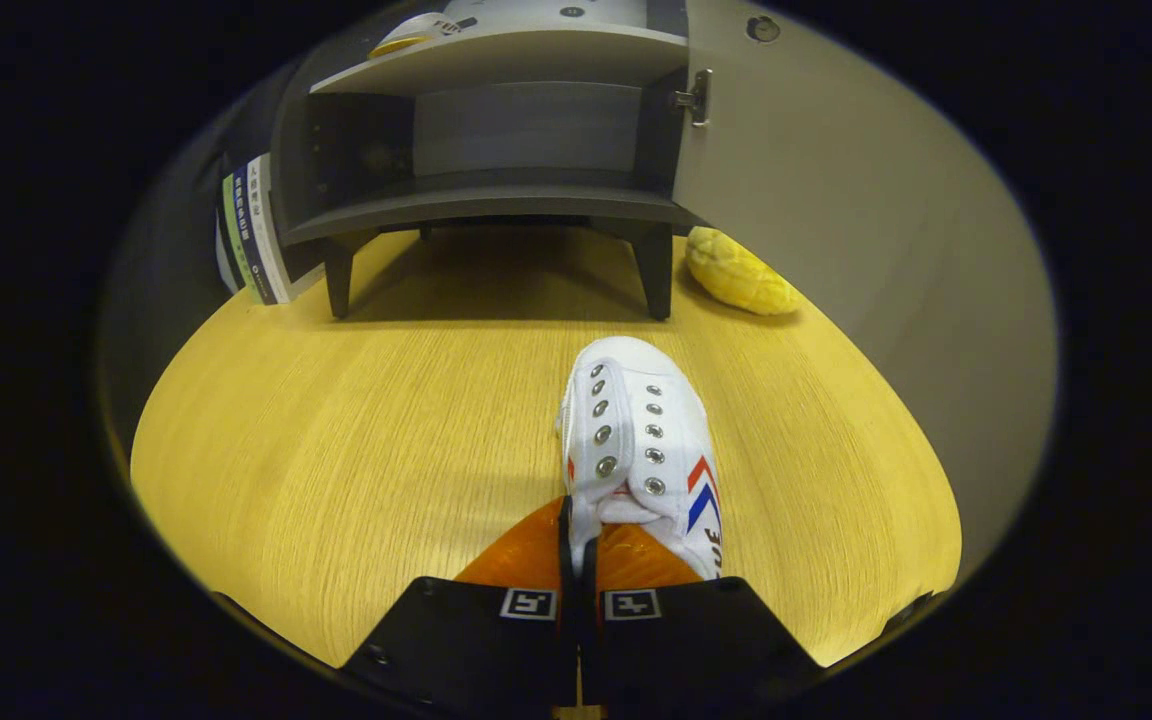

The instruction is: Open the shoe cabinet door, grab the shoes and put them into the shoe cabinet, then close the shoe cabinet door.

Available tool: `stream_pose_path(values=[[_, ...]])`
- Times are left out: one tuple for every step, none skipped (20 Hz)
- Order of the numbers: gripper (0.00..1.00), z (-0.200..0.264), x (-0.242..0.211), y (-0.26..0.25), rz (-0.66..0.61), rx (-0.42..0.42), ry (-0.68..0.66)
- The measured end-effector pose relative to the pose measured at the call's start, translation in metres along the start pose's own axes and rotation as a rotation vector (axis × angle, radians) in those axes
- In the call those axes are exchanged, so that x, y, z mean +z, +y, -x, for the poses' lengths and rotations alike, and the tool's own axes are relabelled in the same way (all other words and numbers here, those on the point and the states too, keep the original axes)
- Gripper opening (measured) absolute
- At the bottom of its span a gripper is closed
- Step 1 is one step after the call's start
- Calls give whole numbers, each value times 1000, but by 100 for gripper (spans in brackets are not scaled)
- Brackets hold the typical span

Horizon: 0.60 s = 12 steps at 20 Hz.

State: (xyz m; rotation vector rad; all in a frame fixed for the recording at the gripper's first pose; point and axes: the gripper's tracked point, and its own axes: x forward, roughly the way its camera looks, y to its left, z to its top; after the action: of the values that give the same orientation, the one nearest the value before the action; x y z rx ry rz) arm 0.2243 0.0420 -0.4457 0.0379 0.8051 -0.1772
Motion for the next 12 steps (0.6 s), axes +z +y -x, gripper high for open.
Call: stream_pose_path(values=[[2,1,4,2,0,12,-4],[2,2,8,3,-1,16,-17],[2,4,15,3,7,16,-38],[2,6,20,3,18,12,-55],[2,10,23,4,17,13,-67],[2,13,25,6,9,23,-75],[2,14,26,7,6,32,-78],[2,15,28,7,9,36,-86],[2,18,30,8,13,43,-95],[2,23,34,10,9,54,-108],[2,28,37,13,8,65,-114],[2,34,40,16,16,70,-128]])
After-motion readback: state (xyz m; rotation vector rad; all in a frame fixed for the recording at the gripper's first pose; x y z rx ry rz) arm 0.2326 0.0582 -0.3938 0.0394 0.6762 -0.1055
